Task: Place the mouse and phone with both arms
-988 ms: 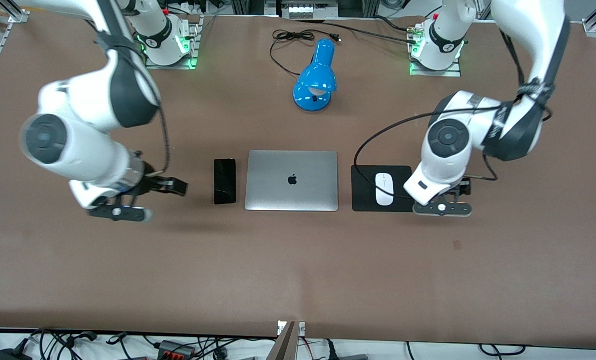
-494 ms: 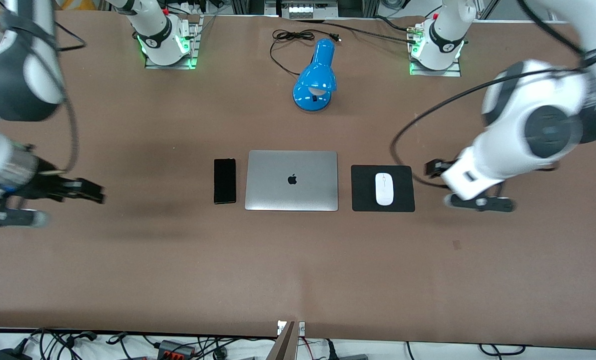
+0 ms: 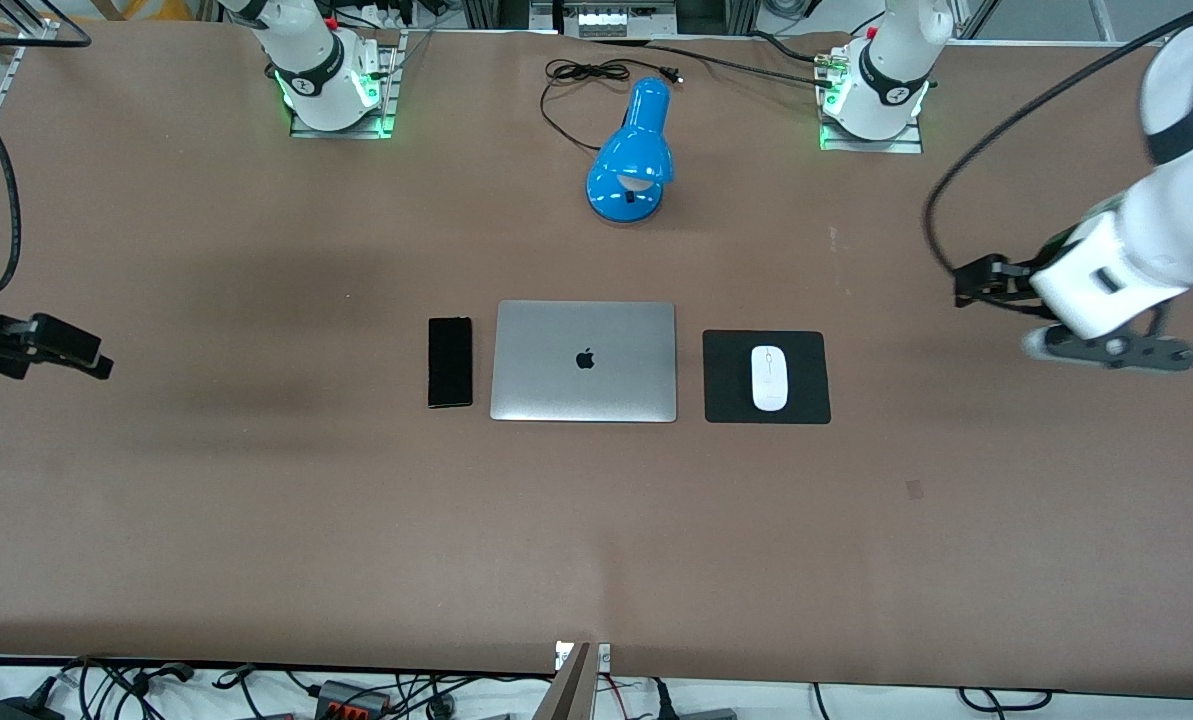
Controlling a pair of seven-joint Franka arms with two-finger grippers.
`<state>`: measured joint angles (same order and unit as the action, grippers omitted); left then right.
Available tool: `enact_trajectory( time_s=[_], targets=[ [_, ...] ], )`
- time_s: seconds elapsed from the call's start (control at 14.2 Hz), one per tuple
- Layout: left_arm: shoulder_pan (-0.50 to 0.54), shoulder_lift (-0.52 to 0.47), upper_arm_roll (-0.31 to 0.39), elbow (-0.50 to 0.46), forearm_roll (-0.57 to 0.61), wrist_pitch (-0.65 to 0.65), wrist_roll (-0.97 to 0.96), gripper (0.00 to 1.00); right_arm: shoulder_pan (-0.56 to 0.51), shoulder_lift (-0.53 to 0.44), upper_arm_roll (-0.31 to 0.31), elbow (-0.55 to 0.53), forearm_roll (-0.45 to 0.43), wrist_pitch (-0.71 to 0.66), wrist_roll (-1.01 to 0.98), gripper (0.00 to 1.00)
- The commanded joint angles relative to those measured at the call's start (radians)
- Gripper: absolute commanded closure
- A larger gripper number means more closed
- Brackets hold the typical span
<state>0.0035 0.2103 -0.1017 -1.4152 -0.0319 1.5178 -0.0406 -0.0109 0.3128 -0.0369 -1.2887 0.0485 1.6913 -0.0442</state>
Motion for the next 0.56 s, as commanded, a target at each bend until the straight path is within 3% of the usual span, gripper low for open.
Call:
enact_trajectory(
  time_s=[0.0,0.49],
  targets=[
    [-0.04,-0.176,0.112,-0.211,-0.027,0.114,0.033,0.0,-0.009,-0.09,0.022,-0.104,-0.055,-0.005,-0.023,0.0],
    [-0.034,-0.203,0.062,-0.2,0.104,0.113,0.034,0.0,-0.008,-0.342,0.023,-0.47,-0.098,0.097,-0.023,0.0]
  ],
)
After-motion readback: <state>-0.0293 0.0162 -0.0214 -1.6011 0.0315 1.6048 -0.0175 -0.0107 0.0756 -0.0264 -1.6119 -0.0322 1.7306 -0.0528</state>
